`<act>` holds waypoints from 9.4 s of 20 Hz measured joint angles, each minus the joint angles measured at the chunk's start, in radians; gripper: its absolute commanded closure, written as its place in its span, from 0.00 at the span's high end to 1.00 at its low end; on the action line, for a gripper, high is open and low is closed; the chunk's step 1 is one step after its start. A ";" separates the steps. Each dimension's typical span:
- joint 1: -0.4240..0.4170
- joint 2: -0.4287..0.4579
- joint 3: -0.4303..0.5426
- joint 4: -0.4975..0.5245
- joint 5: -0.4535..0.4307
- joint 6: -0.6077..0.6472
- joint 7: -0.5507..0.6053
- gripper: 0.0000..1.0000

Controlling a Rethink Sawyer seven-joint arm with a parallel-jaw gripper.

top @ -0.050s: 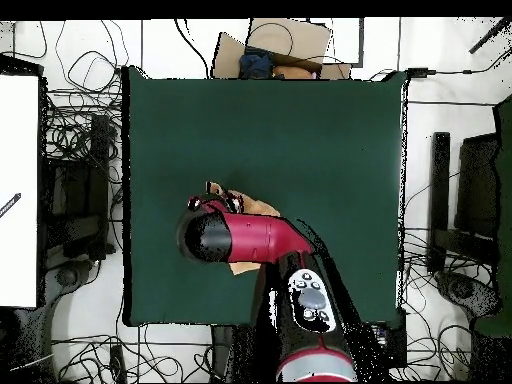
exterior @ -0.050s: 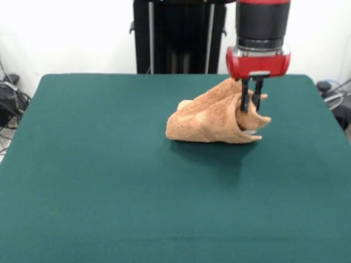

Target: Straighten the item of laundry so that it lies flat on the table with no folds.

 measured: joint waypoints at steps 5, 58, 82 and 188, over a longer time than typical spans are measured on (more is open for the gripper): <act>0.000 -0.036 0.000 0.033 0.015 0.000 0.000 0.00; 0.382 -0.077 -0.263 -0.095 0.146 0.274 0.032 0.00; 0.583 0.014 -0.378 -0.213 0.259 0.326 0.195 0.00; -0.399 -0.046 0.362 0.387 -0.314 -0.301 0.201 0.00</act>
